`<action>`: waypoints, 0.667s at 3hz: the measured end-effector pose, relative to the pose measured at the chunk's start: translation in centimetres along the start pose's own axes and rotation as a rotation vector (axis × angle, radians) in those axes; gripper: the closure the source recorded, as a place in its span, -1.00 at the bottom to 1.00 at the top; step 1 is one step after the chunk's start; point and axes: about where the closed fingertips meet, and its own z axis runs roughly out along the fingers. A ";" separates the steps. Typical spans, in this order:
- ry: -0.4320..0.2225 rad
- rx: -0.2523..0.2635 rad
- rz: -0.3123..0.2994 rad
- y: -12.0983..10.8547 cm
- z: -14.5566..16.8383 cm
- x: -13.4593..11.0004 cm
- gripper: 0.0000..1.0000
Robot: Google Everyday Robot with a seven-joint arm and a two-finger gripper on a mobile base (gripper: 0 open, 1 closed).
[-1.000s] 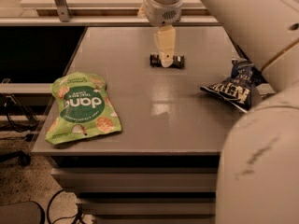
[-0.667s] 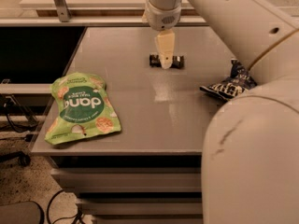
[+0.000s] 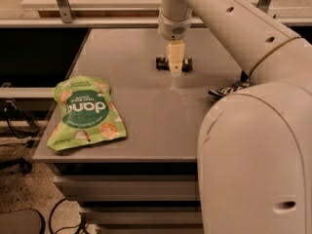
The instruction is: Move rxbar chocolate near green rice chip bag
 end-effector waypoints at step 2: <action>-0.010 -0.053 0.045 0.2 3.1 0.8 -0.63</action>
Offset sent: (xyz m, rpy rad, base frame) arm 0.0062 -0.0116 -0.0397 0.0079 0.0979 -0.0557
